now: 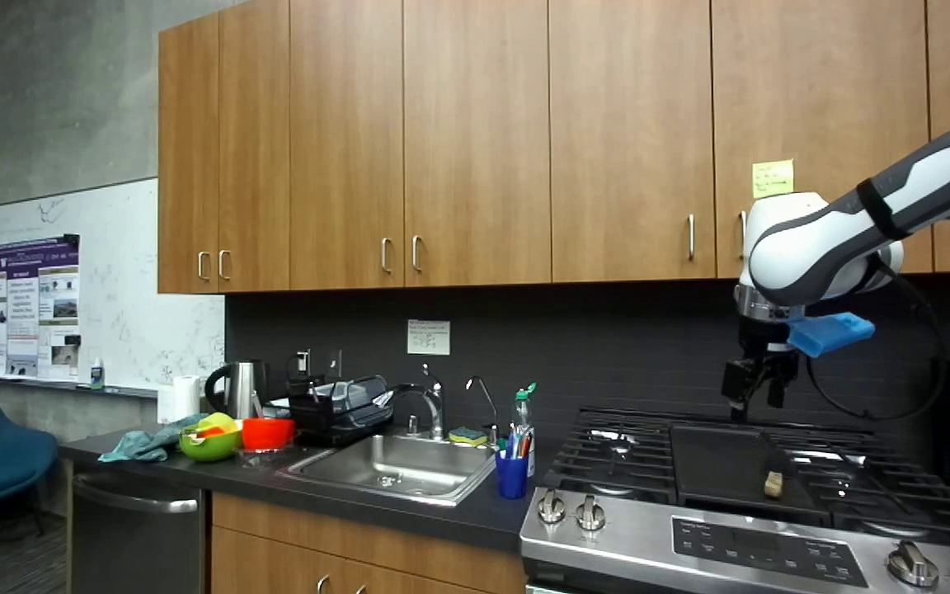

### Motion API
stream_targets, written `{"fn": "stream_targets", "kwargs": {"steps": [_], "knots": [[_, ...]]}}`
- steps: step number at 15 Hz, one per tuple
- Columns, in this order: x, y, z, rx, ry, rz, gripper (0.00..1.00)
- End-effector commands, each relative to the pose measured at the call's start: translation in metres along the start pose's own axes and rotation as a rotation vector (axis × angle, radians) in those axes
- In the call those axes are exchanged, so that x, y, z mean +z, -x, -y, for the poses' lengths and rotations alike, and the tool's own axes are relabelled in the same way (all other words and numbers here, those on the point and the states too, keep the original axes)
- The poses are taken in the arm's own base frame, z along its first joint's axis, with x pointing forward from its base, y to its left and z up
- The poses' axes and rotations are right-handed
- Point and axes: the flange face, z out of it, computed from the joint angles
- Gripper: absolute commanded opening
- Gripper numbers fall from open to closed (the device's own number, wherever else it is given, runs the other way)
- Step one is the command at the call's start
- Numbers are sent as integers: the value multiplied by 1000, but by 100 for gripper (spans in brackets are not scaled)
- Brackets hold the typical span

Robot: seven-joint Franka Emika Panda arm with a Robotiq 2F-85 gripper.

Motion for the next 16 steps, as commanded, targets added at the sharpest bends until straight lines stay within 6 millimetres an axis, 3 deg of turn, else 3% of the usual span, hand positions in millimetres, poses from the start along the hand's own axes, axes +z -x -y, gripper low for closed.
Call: {"fn": "stream_targets", "kwargs": {"steps": [1, 5, 12, 16], "knots": [[-36, 2, -13, 111, 30, -165, 100], [-66, -2, -23, 224, 57, -358, 100], [-104, -15, -20, 358, 150, -708, 100], [-122, -12, -41, 473, 254, -848, 100]]}}
